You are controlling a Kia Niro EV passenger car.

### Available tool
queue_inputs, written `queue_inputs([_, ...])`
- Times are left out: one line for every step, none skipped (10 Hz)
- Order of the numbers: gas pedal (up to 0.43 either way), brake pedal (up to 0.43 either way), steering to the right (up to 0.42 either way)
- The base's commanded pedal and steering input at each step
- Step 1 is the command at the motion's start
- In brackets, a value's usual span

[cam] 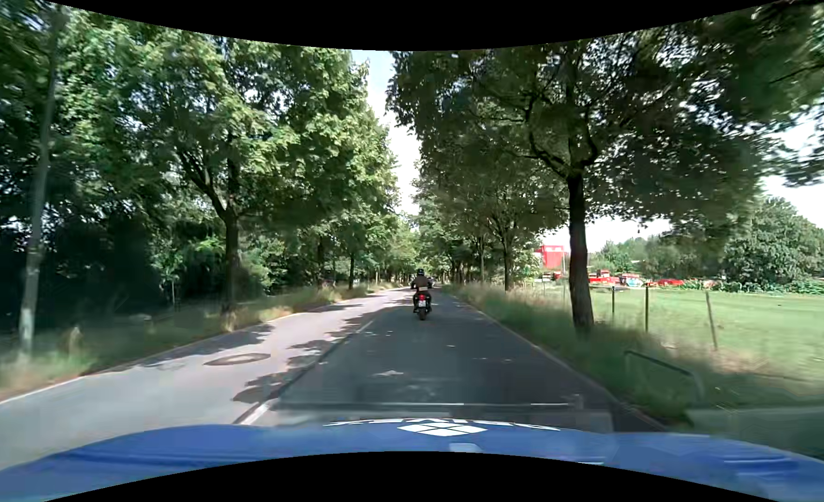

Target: Follow the waypoints while adhering to traffic rules and regulations

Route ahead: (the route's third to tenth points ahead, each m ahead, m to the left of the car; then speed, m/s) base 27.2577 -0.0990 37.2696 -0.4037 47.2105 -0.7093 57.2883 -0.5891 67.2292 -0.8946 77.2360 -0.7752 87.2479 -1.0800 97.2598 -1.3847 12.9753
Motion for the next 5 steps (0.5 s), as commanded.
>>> queue_inputs([0.020, 0.000, -0.001])
queue_inputs([0.020, 0.000, -0.001])
queue_inputs([0.020, 0.000, -0.001])
queue_inputs([0.008, 0.000, -0.001])
queue_inputs([0.008, 0.000, -0.001])
